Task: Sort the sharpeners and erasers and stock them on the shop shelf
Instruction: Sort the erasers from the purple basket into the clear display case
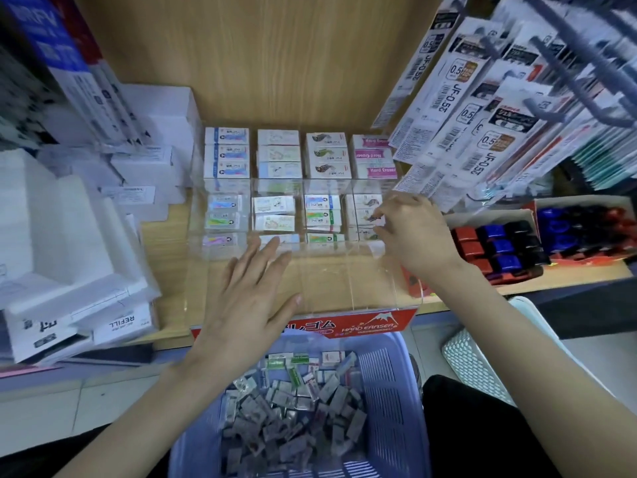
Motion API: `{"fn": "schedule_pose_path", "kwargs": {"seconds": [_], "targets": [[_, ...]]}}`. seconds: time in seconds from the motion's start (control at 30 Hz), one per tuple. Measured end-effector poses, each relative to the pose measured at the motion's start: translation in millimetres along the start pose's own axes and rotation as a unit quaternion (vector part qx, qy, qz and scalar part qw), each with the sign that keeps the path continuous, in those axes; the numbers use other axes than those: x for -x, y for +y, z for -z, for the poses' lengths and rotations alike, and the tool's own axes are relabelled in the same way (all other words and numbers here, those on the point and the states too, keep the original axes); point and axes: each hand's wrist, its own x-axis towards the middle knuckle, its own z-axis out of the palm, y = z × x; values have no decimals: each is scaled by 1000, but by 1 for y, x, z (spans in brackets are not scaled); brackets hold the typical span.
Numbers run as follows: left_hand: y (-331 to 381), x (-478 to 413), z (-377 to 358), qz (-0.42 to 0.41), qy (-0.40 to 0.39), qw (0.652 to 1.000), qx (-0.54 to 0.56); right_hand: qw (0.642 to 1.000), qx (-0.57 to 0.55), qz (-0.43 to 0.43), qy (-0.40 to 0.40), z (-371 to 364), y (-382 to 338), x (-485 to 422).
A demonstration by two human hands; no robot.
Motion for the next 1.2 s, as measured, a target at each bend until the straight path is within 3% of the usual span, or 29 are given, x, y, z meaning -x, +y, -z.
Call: {"fn": "schedule_pose_path", "kwargs": {"seconds": [0.1, 0.2, 0.27, 0.37, 0.5, 0.67, 0.8, 0.93, 1.2], "targets": [[3, 19, 4, -48, 44, 997, 49, 996, -48, 19, 66, 6, -6, 33], [-5, 53, -11, -117, 50, 992, 17, 979, -138, 76, 129, 12, -23, 85], [-20, 82, -37, -161, 41, 986, -20, 978, -153, 109, 90, 0, -36, 122], [-40, 127, -93, -181, -38, 981, -60, 976, -153, 102, -113, -55, -36, 167], [-64, 164, -177, 21, -221, 975, 1, 923, -221, -2, -315, -157, -20, 203], [-116, 173, -248, 131, -322, 937, -20, 867, -280, -166, -376, -258, -17, 227], [-133, 156, -267, 145, -350, 921, -93, 850, -275, -158, -420, -303, -15, 242], [-132, 151, -275, 111, -368, 916, -116, 857, -293, -153, -395, -315, -18, 237], [-124, 163, -288, 128, -317, 935, -90, 851, -316, -112, -404, -333, -41, 240]]}}
